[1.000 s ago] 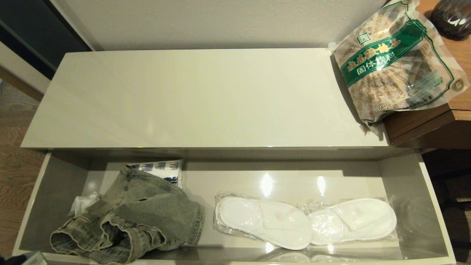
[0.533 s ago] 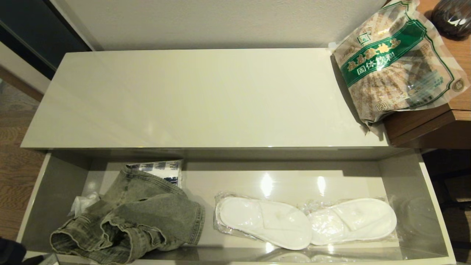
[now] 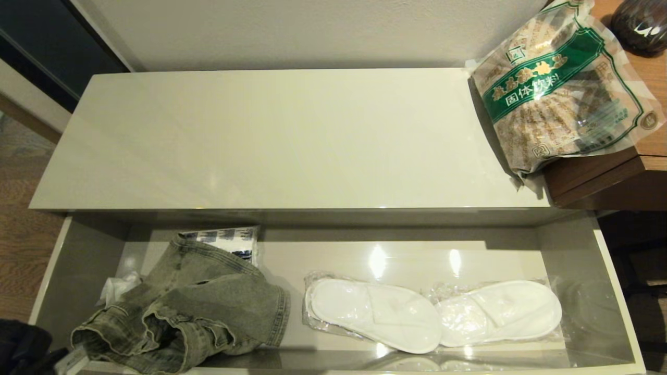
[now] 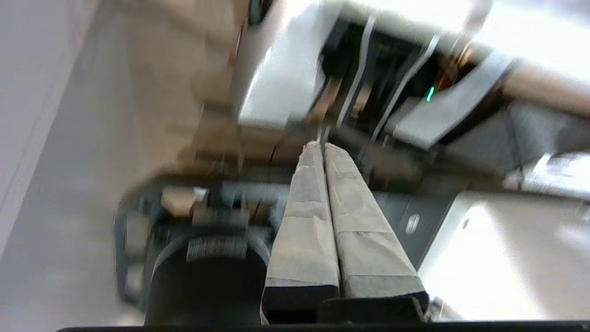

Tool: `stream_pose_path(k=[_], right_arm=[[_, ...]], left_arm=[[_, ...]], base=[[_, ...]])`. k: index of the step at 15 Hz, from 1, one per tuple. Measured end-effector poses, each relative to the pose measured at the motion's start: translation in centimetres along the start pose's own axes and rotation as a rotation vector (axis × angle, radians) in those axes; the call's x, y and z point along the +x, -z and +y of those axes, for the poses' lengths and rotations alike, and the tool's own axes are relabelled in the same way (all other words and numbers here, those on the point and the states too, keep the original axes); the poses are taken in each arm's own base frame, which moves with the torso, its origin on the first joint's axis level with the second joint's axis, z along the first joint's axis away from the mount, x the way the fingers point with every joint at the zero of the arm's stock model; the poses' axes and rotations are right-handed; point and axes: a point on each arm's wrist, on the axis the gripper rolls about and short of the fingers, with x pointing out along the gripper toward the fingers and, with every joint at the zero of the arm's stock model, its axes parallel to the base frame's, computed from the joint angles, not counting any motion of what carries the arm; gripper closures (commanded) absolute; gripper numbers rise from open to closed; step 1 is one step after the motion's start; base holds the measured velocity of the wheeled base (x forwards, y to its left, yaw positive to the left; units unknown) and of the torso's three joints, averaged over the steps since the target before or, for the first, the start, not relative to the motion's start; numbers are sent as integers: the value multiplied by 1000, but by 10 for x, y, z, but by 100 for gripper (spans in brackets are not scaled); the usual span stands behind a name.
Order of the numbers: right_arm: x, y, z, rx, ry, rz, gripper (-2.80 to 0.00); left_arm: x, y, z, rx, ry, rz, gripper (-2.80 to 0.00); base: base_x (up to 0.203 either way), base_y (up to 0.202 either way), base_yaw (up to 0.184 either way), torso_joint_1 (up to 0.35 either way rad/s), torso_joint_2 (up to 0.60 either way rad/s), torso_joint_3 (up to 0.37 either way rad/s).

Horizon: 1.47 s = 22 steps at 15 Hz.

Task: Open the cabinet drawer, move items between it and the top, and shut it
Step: Close the drawer

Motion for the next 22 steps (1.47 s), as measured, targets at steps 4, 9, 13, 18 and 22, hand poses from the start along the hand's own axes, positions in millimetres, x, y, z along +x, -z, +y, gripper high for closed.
stream_pose_path(k=[4,9,13,18,22], right_arm=[[0,0,0,0,0,0,0],[0,0,0,0,1,0,0],[0,0,0,0,0,0,0],[0,0,0,0,0,0,0],[0,0,0,0,1,0,0]], left_arm=[[15,-1,1,0,10,-18,0],[22,-9,-1,-75,17,-33,0],[22,-21,-4,-160,46,-139,0],[7,-34,-11,-206,117,-291,0],[-3,-38,-14,-250,156,-329,0]], base=[[0,0,0,0,0,0],[0,0,0,0,0,0],[0,0,0,0,0,0],[0,0,0,0,0,0],[0,0,0,0,0,0]])
